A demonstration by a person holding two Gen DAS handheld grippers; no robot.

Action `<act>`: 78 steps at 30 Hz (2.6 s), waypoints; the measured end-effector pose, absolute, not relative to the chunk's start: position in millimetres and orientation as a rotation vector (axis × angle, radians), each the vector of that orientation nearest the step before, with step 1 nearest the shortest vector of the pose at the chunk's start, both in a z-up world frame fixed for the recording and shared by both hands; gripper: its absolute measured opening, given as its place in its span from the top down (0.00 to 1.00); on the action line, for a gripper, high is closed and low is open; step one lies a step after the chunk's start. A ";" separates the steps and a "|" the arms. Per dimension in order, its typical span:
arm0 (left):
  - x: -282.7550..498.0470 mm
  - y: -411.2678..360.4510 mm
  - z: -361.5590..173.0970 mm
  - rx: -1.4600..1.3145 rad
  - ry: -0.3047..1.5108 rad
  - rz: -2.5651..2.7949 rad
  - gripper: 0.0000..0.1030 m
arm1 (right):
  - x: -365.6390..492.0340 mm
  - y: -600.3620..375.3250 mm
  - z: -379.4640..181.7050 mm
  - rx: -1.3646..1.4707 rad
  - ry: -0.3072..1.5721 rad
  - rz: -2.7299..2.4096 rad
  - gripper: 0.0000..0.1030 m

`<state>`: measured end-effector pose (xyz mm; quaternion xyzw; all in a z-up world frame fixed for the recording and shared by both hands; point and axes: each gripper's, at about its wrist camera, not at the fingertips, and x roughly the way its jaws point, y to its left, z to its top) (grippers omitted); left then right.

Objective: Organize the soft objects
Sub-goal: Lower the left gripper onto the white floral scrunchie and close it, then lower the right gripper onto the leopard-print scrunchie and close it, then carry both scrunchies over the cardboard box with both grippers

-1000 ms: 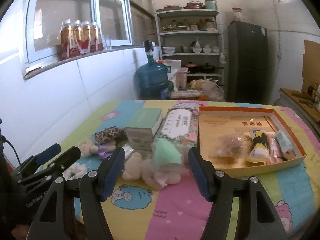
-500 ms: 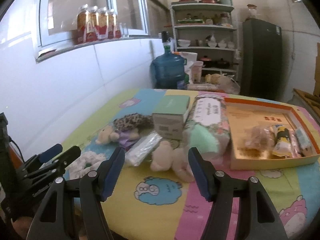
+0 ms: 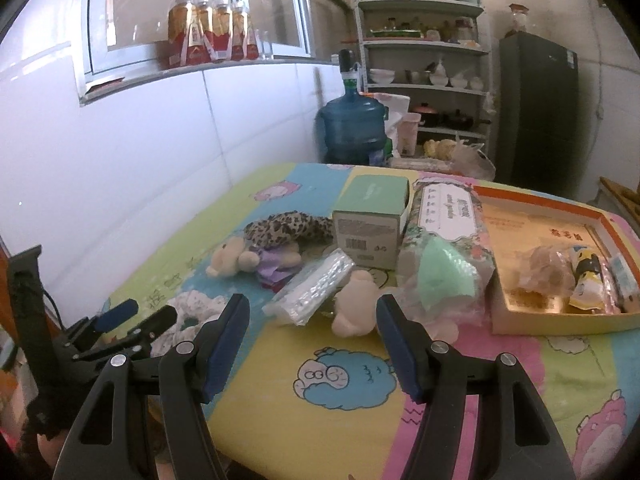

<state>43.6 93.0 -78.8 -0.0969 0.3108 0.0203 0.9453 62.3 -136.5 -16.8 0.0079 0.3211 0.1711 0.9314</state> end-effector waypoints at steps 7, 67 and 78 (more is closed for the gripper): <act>46.7 94.6 -86.7 -0.178 0.651 0.057 0.30 | 62.2 -132.3 -17.7 0.009 0.658 0.357 0.34; 67.8 130.8 -44.7 -0.234 0.441 -0.013 0.89 | 181.6 -47.7 -31.6 -0.009 0.707 0.410 0.91; 46.0 119.7 -29.6 -0.212 0.384 -0.020 0.89 | 146.3 -59.1 11.8 0.009 0.590 0.462 0.91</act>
